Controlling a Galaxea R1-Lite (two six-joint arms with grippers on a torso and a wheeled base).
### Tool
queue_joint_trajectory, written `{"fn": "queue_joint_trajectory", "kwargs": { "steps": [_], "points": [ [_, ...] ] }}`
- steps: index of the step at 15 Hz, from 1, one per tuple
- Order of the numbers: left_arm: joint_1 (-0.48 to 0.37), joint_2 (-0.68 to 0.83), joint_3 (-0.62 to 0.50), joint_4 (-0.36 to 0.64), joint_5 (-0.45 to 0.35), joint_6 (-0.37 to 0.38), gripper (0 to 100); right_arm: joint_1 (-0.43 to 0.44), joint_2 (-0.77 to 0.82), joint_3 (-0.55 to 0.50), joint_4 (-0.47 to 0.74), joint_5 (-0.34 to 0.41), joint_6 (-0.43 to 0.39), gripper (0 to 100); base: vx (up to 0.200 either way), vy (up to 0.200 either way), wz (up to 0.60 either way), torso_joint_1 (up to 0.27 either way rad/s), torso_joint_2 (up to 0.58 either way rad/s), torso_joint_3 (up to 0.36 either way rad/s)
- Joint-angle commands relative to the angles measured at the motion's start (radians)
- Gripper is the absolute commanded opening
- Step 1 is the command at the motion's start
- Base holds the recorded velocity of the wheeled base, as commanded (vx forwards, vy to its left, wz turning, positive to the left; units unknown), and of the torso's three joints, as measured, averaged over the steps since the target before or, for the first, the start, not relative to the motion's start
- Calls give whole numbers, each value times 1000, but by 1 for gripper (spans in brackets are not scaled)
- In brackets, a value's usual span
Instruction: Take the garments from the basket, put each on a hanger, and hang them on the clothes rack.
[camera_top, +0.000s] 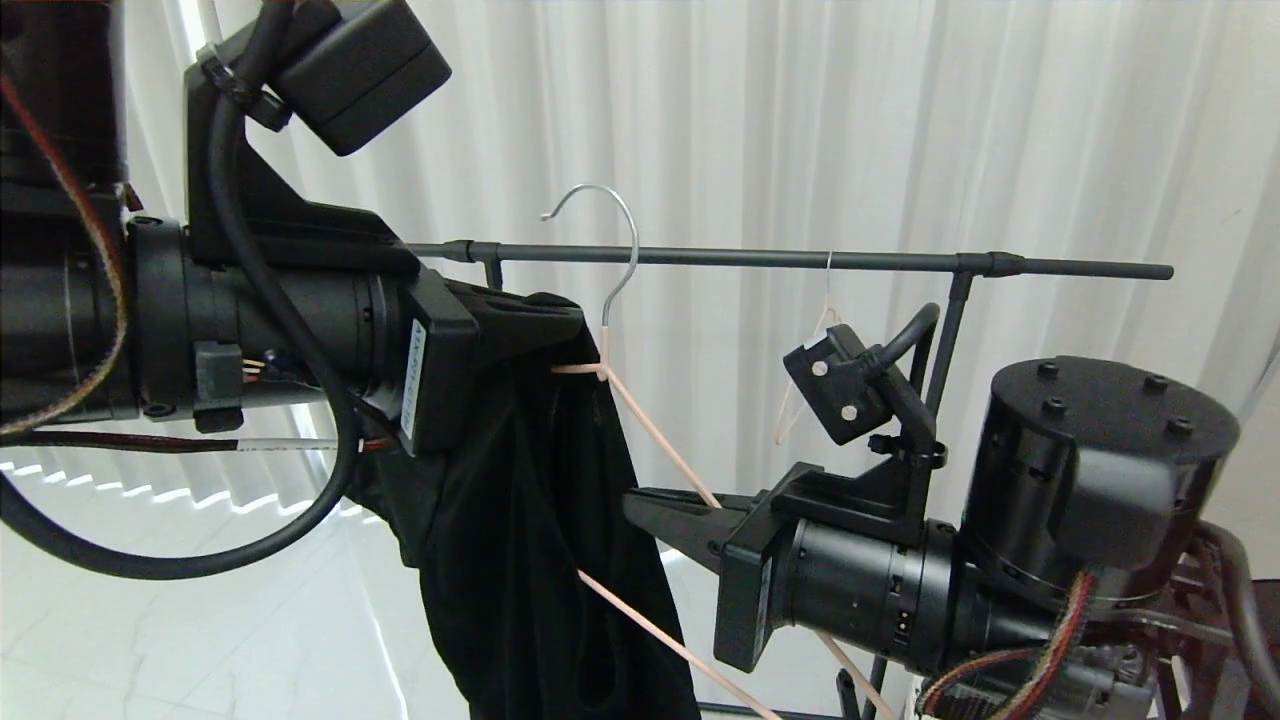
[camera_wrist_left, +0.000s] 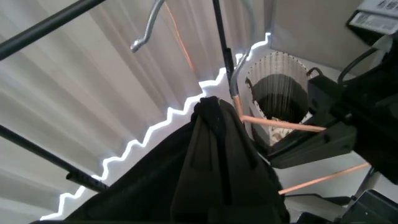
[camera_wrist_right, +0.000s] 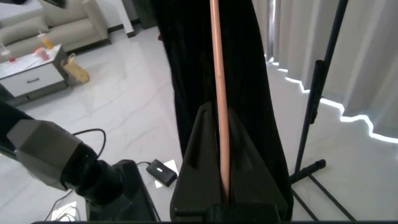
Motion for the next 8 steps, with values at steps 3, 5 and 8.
{"fn": "queue_joint_trajectory", "kwargs": {
  "steps": [3,5,8],
  "points": [
    [2,-12,22,0,4,1,0,-31,20,-1,-2,-70,7,0,0,0,0,0,0,0],
    [3,-9,37,0,16,25,0,-44,3,-1,-15,-75,9,0,0,0,0,0,0,0],
    [3,0,42,0,50,47,0,-36,-12,0,-18,-84,6,0,0,0,0,0,0,0]
  ]
}}
